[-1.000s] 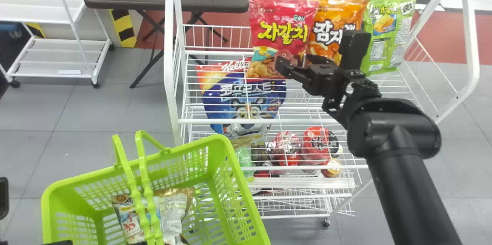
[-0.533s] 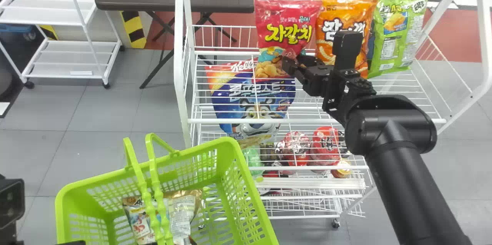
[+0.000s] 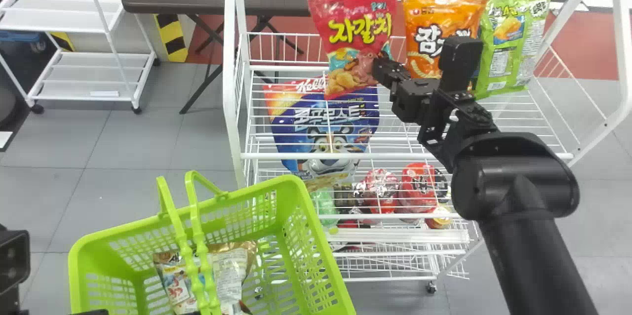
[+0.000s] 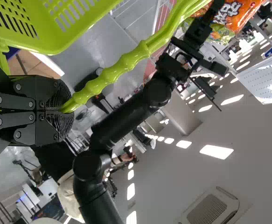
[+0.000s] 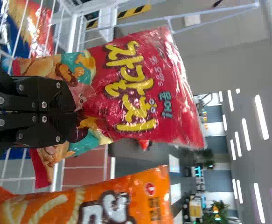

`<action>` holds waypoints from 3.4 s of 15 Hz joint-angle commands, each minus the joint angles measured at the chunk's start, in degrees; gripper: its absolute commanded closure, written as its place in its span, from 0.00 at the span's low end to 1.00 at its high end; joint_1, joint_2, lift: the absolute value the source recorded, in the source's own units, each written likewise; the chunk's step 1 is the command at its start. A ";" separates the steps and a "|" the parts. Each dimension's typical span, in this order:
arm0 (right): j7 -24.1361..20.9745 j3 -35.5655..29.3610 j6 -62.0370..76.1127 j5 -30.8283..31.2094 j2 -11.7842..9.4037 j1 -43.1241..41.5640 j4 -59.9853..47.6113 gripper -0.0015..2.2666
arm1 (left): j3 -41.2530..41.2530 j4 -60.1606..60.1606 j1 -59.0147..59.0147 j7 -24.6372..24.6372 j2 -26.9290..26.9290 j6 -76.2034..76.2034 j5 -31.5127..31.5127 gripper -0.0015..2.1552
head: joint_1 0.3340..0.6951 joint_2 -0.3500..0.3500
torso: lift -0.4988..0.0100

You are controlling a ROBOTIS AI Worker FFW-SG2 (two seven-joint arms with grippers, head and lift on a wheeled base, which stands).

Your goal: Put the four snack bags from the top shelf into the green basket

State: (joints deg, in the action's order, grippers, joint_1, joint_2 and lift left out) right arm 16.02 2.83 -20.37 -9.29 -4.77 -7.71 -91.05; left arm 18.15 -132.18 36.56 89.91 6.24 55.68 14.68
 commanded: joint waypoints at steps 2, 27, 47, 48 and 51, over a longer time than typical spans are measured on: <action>-0.03 0.60 -5.79 -2.84 -0.06 9.73 -19.87 0.99 | 0.58 0.00 -0.18 0.66 0.00 0.00 0.00 1.00 | 1.00 0.43 | 0.97; 1.38 4.73 -65.55 -10.75 -3.58 28.02 -54.14 0.02 | 0.05 0.17 -5.71 0.66 -0.09 3.69 -1.41 1.00 | 1.00 0.82 | 0.97; 0.06 -11.80 -1.75 7.79 -3.23 -12.33 20.30 0.03 | 0.93 0.17 -2.29 0.66 -0.17 2.99 -1.23 1.00 | 1.00 0.13 | 0.97; 0.06 -11.27 -0.51 8.50 -3.23 -13.82 23.73 0.04 | 0.93 0.08 -2.11 0.66 -0.17 2.81 -1.23 1.00 | 1.00 0.14 | 0.97; 0.33 -9.25 2.12 8.85 -3.14 -16.54 28.12 0.14 | 0.93 0.08 -1.41 0.66 -0.26 2.29 -1.14 1.00 | 1.00 0.15 | 0.97</action>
State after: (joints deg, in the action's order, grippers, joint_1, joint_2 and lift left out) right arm 16.15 -7.24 -18.89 -0.66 -7.92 -23.07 -64.69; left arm 19.07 -132.07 34.86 89.91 5.98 58.20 13.50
